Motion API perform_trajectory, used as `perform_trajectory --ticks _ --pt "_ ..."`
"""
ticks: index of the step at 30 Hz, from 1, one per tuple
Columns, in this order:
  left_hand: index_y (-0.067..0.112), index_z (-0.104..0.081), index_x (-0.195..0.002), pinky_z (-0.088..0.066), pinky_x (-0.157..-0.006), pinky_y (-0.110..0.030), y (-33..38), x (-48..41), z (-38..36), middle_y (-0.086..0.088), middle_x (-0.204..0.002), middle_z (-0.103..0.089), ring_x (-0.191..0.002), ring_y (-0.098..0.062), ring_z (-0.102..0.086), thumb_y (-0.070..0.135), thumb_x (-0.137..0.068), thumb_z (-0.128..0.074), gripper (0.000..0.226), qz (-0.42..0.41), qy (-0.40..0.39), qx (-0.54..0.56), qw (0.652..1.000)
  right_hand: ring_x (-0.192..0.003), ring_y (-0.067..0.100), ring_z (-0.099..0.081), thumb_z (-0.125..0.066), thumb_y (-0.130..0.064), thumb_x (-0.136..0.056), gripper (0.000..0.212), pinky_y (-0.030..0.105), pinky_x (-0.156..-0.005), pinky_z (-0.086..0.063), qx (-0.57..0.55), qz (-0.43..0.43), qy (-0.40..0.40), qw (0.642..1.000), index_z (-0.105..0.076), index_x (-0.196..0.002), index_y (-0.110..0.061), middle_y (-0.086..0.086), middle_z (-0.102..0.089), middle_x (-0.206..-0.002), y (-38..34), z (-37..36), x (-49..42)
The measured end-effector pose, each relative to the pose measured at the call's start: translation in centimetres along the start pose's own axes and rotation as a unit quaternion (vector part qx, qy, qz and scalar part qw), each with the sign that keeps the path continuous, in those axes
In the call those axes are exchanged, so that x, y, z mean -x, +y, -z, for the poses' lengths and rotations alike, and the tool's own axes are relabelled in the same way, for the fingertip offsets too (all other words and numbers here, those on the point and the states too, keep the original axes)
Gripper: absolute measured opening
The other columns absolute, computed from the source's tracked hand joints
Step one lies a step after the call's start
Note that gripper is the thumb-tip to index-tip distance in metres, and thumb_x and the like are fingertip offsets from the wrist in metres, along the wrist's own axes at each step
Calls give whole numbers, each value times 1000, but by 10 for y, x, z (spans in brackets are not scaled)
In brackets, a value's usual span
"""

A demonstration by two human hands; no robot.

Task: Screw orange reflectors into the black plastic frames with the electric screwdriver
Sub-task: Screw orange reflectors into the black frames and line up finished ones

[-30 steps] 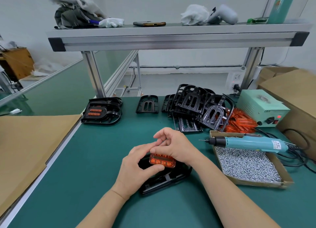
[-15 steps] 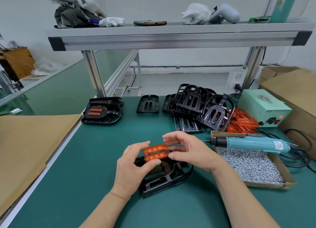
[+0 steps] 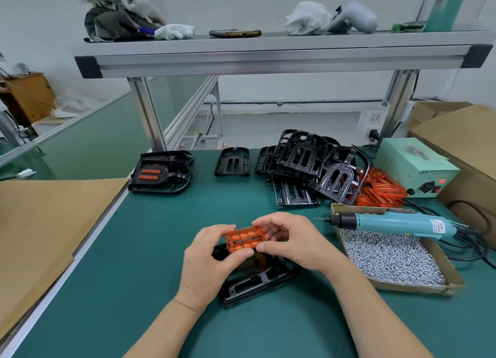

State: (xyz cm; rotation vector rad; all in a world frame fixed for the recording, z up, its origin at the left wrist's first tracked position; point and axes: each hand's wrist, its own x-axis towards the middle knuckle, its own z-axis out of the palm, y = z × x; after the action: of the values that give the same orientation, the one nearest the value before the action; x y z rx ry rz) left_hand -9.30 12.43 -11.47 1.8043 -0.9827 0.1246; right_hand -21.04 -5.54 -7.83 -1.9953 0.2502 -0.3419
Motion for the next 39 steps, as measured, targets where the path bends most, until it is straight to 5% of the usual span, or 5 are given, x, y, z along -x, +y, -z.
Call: perform_trajectory --ticks 6,15,23,30,39 --pt "28 -69 -109 -43 -95 -13 1 0 1 16 -109 -68 -107 -3 -62 58 -69 -80 51 28 -25 -3 999 -87 8 -60 -85 -18 -78 36 27 -84 -52 95 26 -8 995 -73 -111 -24 -3 -63 -100 -7 0 -2" --pt "17 -73 -114 -40 -97 -21 -23 2 21 12 -110 -65 -106 -8 -59 -4 -94 -57 33 127 -5 -52 991 -127 -7 -24 -86 -40 -75 32 8 -102 -19 205 32 -23 978 -75 -104 -36 -22 -43 -128 -2 14 -1" --pt "18 -78 -99 -38 -79 0 -21 -3 15 18 -94 -69 -92 4 -62 0 -89 -67 23 123 -36 -58 990 -147 5 -5 -86 -41 -72 35 39 -121 -17 270 -19 -113 956 -73 -104 -37 -12 -31 -155 -14 -3 -7" --pt "23 -77 -98 -49 -88 -20 -14 1 17 17 -98 -71 -96 -2 -64 6 -89 -71 20 101 -46 -24 994 -147 8 -7 -86 -43 -72 38 39 -120 -18 322 -25 -122 939 -72 -105 -32 -7 -36 -154 -19 -8 -8" --pt "32 -76 -88 -33 -105 -20 -6 7 20 19 -124 -58 -125 1 -45 18 -83 -79 15 48 -163 -9 985 -143 10 -15 -87 -41 -70 34 41 -117 -24 329 -24 -144 933 -72 -99 -32 -5 -40 -149 -21 -7 -11"
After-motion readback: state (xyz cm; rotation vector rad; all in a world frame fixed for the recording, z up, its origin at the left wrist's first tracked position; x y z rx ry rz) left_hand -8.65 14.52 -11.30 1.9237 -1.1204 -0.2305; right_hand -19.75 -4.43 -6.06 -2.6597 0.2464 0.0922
